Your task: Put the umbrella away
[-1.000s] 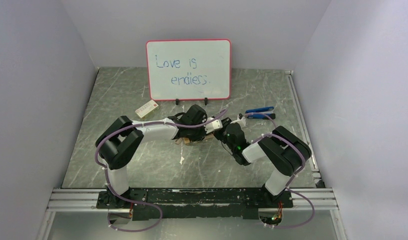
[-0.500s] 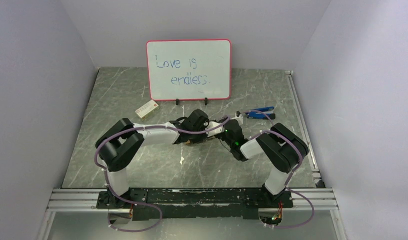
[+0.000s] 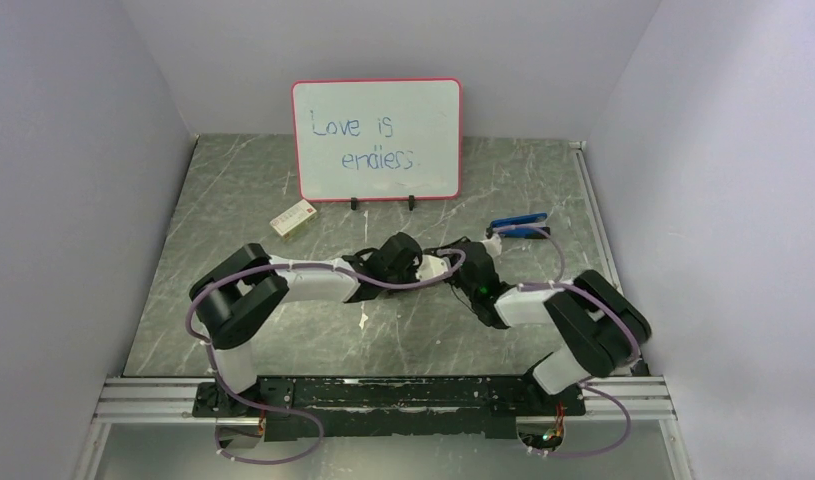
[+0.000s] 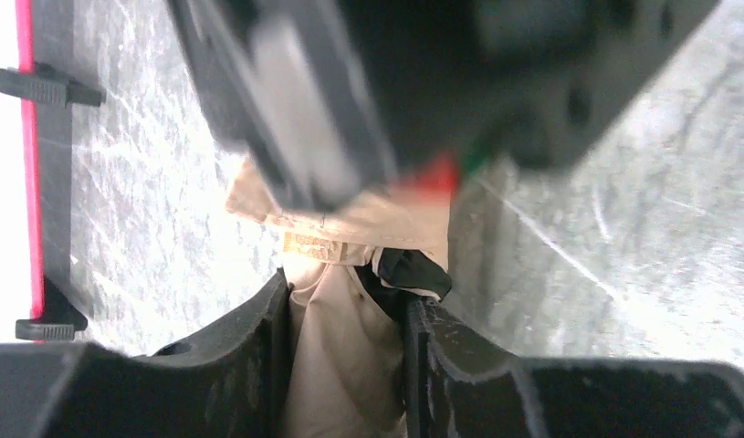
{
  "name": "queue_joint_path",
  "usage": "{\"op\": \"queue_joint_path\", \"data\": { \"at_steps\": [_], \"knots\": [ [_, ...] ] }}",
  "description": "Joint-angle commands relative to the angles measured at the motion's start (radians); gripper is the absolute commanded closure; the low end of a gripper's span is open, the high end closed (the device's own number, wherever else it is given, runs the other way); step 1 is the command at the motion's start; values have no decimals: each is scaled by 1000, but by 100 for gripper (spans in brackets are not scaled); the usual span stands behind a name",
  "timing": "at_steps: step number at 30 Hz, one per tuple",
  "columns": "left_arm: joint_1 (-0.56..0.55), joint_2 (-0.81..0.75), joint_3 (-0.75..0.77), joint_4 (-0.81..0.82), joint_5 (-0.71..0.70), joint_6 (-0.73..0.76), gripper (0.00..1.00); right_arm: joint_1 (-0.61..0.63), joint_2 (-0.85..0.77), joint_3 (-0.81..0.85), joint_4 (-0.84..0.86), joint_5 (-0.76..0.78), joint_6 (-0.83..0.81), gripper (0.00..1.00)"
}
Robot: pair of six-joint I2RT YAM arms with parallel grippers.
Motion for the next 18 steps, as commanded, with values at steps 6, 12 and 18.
{"op": "queue_joint_path", "data": {
  "at_steps": [6, 12, 18],
  "knots": [
    [-30, 30, -137, -108, 13, 64, 95, -34, -390, -34, -452, 280, -241, 72],
    [-55, -34, -205, -28, -17, 122, 95, -58, -558, -27, -597, 327, -339, 70],
    [-79, -147, -286, 94, -60, 144, 88, -65, -624, 10, -649, 244, -507, 68]
  ]
}}
